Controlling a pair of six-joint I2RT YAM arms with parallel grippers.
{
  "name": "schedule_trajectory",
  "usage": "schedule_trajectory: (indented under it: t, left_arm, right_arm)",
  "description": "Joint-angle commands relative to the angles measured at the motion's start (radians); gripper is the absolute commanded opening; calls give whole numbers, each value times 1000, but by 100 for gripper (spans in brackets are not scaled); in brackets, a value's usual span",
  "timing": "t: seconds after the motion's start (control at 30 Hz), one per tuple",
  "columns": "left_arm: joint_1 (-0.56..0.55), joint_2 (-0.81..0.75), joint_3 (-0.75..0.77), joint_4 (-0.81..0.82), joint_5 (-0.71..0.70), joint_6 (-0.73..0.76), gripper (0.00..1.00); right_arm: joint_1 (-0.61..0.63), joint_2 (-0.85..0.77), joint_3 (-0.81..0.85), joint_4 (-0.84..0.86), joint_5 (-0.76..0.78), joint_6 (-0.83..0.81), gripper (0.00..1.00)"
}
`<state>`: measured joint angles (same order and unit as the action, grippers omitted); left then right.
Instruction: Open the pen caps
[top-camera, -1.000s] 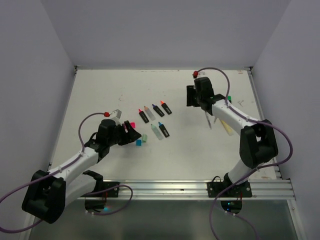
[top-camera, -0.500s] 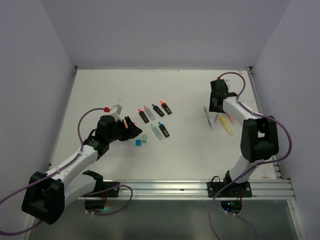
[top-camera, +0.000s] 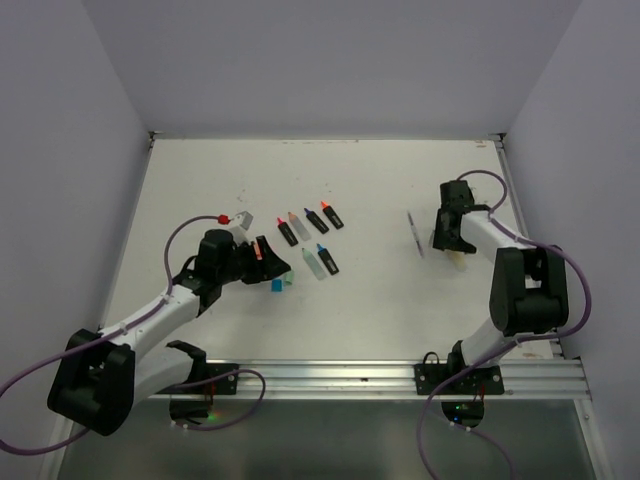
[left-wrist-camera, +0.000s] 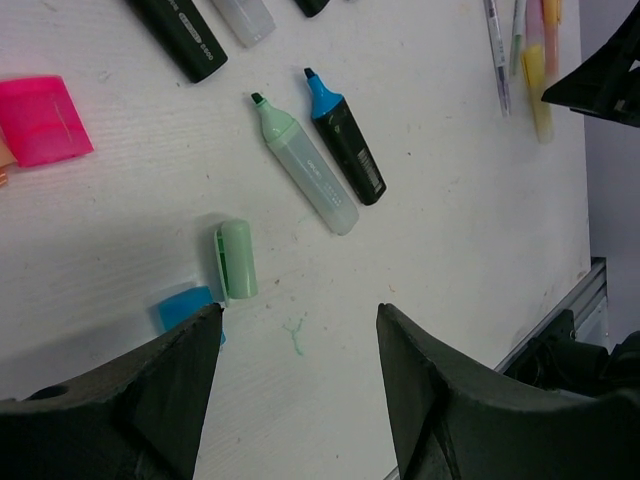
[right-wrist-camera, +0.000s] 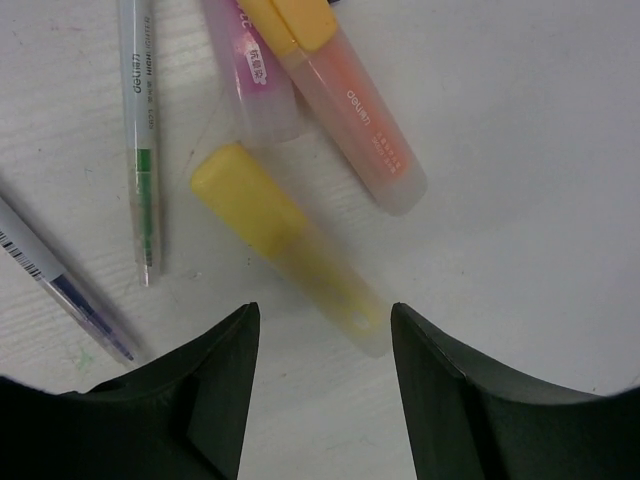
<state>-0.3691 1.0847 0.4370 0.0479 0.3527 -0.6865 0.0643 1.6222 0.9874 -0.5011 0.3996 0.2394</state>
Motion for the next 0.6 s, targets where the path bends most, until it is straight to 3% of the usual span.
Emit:
schedule_trajectory:
  t: [0.0,0.43,0.57]
  left_arm:
    - [-5,11,39,49,54,34,66]
    - [-5,6,46,24,69,48,66]
    - [-5,7,52,18,71,51,66]
  right_arm:
    - [-24,11,-1,16,-86,-32,59]
    - [-127,94,3,67,-240,-77,62]
    - [-126,131,-3,72,-266,-78,56]
